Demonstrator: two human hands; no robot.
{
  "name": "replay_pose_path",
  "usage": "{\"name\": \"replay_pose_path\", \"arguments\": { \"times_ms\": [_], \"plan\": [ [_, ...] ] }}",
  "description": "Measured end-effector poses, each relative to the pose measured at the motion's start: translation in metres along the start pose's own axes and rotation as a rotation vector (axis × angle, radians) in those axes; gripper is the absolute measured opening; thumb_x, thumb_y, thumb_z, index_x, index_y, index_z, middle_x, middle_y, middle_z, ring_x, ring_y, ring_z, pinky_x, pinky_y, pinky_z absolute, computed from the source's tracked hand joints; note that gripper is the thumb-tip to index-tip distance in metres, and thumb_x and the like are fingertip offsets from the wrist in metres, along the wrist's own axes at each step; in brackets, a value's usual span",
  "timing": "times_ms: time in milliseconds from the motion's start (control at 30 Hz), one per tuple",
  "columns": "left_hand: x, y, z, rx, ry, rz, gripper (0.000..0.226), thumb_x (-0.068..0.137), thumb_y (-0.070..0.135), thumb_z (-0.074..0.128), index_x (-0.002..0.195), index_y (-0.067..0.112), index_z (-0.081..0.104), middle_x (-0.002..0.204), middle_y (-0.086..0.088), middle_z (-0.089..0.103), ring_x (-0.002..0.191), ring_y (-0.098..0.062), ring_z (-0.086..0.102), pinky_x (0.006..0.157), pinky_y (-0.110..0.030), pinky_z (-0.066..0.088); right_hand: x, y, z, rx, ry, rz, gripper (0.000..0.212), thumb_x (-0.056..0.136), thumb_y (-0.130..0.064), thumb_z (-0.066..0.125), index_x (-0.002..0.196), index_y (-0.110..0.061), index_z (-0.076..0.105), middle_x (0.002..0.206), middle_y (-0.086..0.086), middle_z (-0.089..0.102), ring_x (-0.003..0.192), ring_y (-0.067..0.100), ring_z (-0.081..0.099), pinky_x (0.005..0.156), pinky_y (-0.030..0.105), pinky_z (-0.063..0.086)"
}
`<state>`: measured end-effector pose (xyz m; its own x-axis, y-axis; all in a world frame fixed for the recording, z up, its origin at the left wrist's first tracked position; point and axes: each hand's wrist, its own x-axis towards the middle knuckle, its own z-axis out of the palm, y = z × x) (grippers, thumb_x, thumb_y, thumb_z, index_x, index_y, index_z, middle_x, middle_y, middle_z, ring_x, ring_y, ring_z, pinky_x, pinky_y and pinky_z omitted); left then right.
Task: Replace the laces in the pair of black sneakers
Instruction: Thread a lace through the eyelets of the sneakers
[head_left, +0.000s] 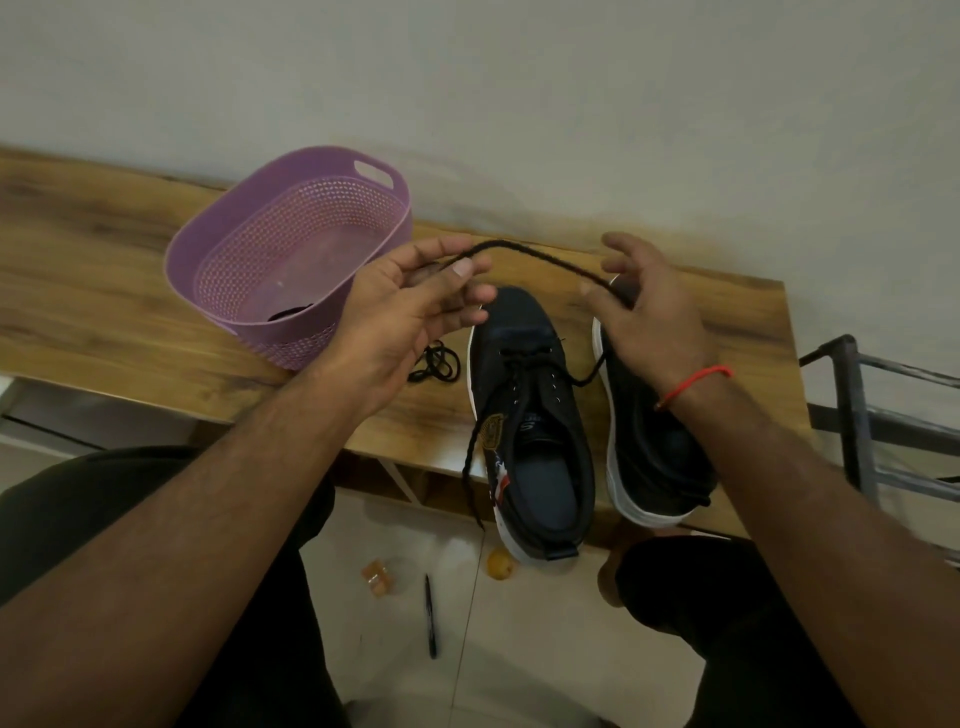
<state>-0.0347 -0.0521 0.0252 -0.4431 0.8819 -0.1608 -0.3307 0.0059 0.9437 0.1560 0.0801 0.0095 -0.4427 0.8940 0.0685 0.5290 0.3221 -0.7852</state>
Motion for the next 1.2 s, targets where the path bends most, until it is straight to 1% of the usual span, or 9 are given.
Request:
{"name": "replay_pose_path", "arguments": {
  "times_ms": [100, 267, 433, 600, 733, 833, 933, 1000, 1200],
  "plan": [
    [0.0, 0.0, 0.001, 0.013, 0.068, 0.043, 0.028, 0.099, 0.008, 0.06, 0.127, 0.005, 0.063, 0.112, -0.01, 0.076, 0.091, -0.021, 0.075, 0.077, -0.03, 0.062, -0.005, -0.008, -0.001, -0.449, -0.242, -0.227, 0.033, 0.092, -0.036, 0.064, 0.124, -0.036, 0.059, 0.122, -0.002, 0.052, 0.125, 0.028, 0.04, 0.104, 0.047, 0.035],
    [0.002, -0.002, -0.007, 0.206, 0.339, 0.166, 0.025, 0.097, 0.022, 0.068, 0.118, 0.01, 0.072, 0.096, -0.001, 0.076, 0.076, -0.01, 0.069, 0.066, -0.029, 0.062, -0.017, -0.016, -0.006, -0.765, -0.518, -0.237, 0.029, 0.091, -0.039, 0.06, 0.12, -0.042, 0.056, 0.12, -0.006, 0.046, 0.127, 0.028, 0.027, 0.104, 0.049, 0.023],
    [0.007, -0.004, -0.01, 0.187, 0.342, 0.152, 0.027, 0.095, 0.024, 0.07, 0.119, 0.012, 0.073, 0.111, 0.003, 0.076, 0.104, -0.009, 0.072, 0.094, -0.033, 0.058, -0.013, -0.014, -0.003, -0.862, -0.494, -0.234, 0.017, 0.094, -0.045, 0.056, 0.107, -0.035, 0.058, 0.107, -0.008, 0.049, 0.119, 0.026, 0.033, 0.096, 0.047, 0.025],
    [0.005, -0.004, -0.004, 0.017, 0.199, 0.156, 0.033, 0.099, 0.013, 0.063, 0.131, 0.006, 0.059, 0.103, -0.009, 0.076, 0.105, -0.027, 0.072, 0.096, -0.042, 0.057, -0.015, -0.01, -0.002, -0.77, -0.321, -0.269, 0.008, 0.097, -0.035, 0.05, 0.103, -0.03, 0.053, 0.083, -0.01, 0.053, 0.108, 0.024, 0.052, 0.096, 0.045, 0.026],
    [0.004, -0.004, -0.004, -0.021, 0.248, 0.173, 0.036, 0.095, 0.012, 0.069, 0.126, 0.004, 0.054, 0.087, -0.006, 0.075, 0.089, -0.022, 0.073, 0.089, -0.043, 0.06, -0.013, -0.017, 0.001, -0.277, -0.404, -0.313, 0.045, 0.097, -0.015, 0.052, 0.132, -0.043, 0.052, 0.138, -0.018, 0.054, 0.139, 0.007, 0.037, 0.116, 0.051, 0.016],
    [0.003, -0.005, -0.006, 0.133, 0.273, 0.232, 0.016, 0.096, 0.018, 0.068, 0.109, 0.009, 0.063, 0.082, -0.002, 0.073, 0.08, -0.018, 0.072, 0.087, -0.049, 0.061, -0.011, -0.017, -0.002, -0.222, -0.315, -0.283, 0.041, 0.097, -0.015, 0.053, 0.131, -0.038, 0.056, 0.12, -0.019, 0.065, 0.092, -0.022, 0.052, 0.105, 0.059, 0.039],
    [0.002, -0.007, -0.003, 0.298, 0.234, 0.299, 0.012, 0.098, 0.02, 0.067, 0.106, 0.011, 0.067, 0.086, -0.003, 0.072, 0.074, -0.02, 0.071, 0.078, -0.047, 0.063, -0.009, -0.017, -0.007, -0.382, -0.298, -0.264, 0.003, 0.097, -0.037, 0.058, 0.097, -0.037, 0.062, 0.088, -0.02, 0.061, 0.09, -0.001, 0.057, 0.099, 0.053, 0.045],
    [0.003, -0.012, 0.0, 0.374, 0.178, 0.317, 0.01, 0.098, 0.02, 0.067, 0.105, 0.012, 0.067, 0.092, -0.007, 0.072, 0.073, -0.021, 0.07, 0.074, -0.047, 0.063, -0.012, -0.019, -0.007, -0.439, -0.417, -0.188, 0.026, 0.091, -0.057, 0.059, 0.082, -0.033, 0.056, 0.081, -0.018, 0.057, 0.087, 0.011, 0.059, 0.092, 0.042, 0.049],
    [-0.007, -0.036, 0.009, 0.701, 0.035, 0.229, 0.02, 0.098, 0.02, 0.066, 0.117, 0.015, 0.073, 0.09, 0.003, 0.074, 0.07, -0.012, 0.072, 0.067, -0.031, 0.062, -0.016, -0.026, -0.003, -0.519, -0.617, -0.003, 0.043, 0.083, -0.063, 0.065, 0.103, -0.026, 0.056, 0.092, -0.008, 0.06, 0.087, 0.012, 0.058, 0.072, 0.029, 0.047]
  ]
}}
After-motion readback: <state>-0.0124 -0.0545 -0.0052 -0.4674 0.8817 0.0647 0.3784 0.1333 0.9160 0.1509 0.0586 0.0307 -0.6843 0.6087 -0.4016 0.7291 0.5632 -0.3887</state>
